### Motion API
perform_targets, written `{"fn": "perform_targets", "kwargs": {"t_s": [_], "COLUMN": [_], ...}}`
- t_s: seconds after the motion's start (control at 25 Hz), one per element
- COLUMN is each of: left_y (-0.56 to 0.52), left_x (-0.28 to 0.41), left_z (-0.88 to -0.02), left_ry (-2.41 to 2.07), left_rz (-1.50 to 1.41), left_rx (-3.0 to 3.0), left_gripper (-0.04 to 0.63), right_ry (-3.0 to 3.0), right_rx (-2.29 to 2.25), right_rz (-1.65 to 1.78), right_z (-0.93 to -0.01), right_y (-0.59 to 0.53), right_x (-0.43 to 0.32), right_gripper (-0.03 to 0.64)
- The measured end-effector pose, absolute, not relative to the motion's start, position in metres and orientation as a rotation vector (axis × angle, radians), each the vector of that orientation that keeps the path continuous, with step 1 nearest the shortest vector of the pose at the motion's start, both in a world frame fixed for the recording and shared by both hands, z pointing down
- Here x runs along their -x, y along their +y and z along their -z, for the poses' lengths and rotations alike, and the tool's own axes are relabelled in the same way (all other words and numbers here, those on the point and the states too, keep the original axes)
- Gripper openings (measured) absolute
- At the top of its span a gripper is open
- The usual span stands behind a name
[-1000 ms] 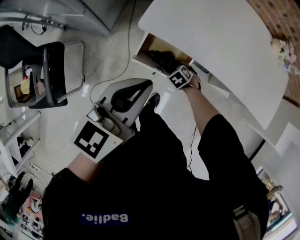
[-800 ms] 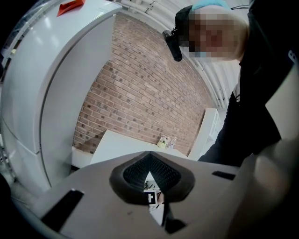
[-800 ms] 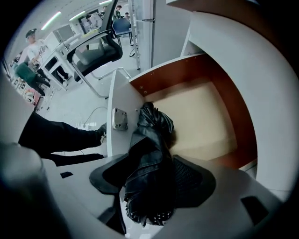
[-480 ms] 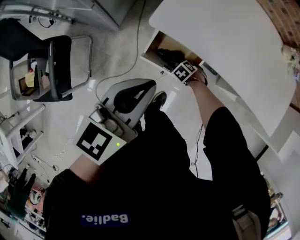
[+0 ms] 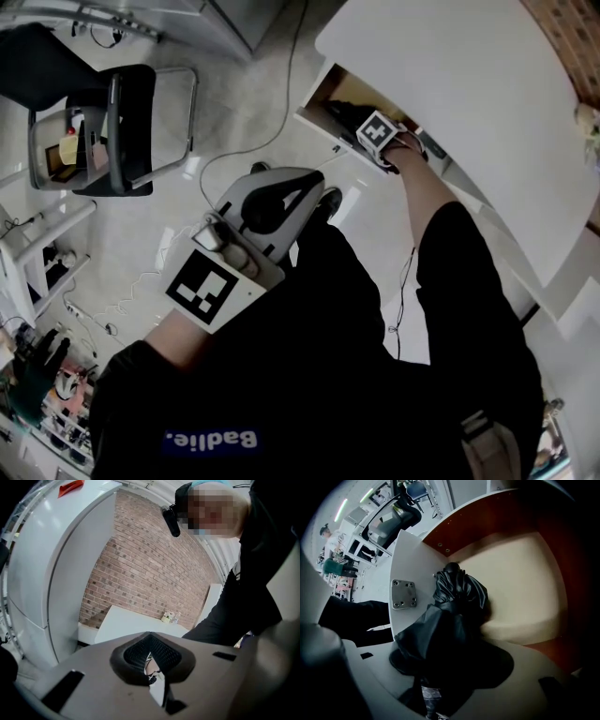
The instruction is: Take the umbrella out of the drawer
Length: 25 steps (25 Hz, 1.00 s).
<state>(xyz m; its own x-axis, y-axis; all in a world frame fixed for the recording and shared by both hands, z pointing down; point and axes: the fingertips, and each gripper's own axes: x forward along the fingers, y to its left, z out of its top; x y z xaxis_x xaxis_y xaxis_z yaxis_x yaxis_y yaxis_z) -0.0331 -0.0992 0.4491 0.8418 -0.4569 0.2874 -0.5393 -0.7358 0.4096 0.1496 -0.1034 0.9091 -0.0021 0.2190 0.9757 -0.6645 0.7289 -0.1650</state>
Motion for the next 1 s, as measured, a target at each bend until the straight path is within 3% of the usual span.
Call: {"fn": "perform_targets", "kwargs": {"t_s": [0.4, 0.56, 0.72, 1.0], "left_y": [-0.092, -0.089, -0.085, -0.089], "left_x": [0.041, 0.046, 0.047, 0.053], "left_z": [-0.439, -0.434, -0.426, -0.399], "left_ry": [-0.747, -0.742, -0.716, -0.657], "left_rz": [-0.204, -0.196, -0.180, -0.148], "left_rx": [-2.522, -2.523, -2.530, -2.580], "left_gripper": [-0.003, -0.003, -0.003, -0.003], "right_ry": [-1.440, -1.450, -1.697, -1.723], "right_rx": [-0.463, -0.479, -0.433, -0.539], "right_rz": [-0.677, -0.687, -0.836, -0.780], "right_z": [-0.883, -0.864, -0.841, -0.775], "right_y": [-0.105, -0.098, -0.083, -0.066], "right_x": [-0.154, -0.155, -0.105, -0.115], "right_gripper": [0.230, 0.227, 0.226, 0.225]}}
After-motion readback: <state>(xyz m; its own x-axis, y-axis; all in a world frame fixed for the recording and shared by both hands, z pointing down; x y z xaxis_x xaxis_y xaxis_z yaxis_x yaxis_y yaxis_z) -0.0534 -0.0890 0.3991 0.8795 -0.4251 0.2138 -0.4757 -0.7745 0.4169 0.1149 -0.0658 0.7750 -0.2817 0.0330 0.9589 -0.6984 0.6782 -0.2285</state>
